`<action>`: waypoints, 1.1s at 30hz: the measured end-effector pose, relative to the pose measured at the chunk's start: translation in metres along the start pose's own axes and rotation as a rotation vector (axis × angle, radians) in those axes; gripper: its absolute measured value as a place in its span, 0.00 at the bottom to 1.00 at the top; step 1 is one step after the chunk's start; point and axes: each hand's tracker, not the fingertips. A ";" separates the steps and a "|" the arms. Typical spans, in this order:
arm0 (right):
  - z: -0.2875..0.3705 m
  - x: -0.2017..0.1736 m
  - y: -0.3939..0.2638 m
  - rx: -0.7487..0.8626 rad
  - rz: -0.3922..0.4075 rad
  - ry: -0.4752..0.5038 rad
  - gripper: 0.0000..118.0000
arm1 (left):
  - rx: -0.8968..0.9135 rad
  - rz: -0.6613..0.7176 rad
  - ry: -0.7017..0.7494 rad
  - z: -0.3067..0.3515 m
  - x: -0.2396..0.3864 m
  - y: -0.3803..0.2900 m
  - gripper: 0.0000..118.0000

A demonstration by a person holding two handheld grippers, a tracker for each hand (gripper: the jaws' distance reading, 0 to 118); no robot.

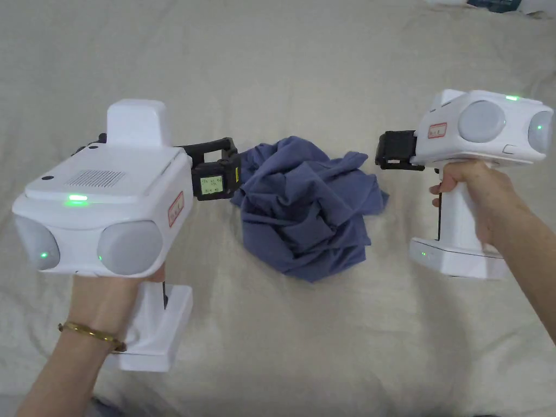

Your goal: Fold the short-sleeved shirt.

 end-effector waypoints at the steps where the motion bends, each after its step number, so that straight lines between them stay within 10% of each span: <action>1: -0.011 0.002 0.003 -0.034 -0.021 0.004 0.77 | 0.002 0.001 0.002 0.000 0.000 0.000 0.98; 11: -0.085 -0.005 -0.001 -0.243 -0.118 0.012 0.75 | -0.011 0.020 0.021 -0.010 -0.008 -0.005 0.98; 13: -0.091 -0.009 -0.002 -0.249 -0.105 0.018 0.62 | -0.019 0.023 0.026 -0.013 -0.010 -0.008 0.98; 17: -0.088 -0.014 -0.004 -0.239 -0.115 0.048 0.04 | -0.044 0.024 0.025 -0.019 -0.013 -0.012 0.98; 33: -0.073 -0.012 0.004 -0.222 -0.037 0.047 0.03 | -0.527 0.046 -0.165 -0.111 0.003 -0.014 0.98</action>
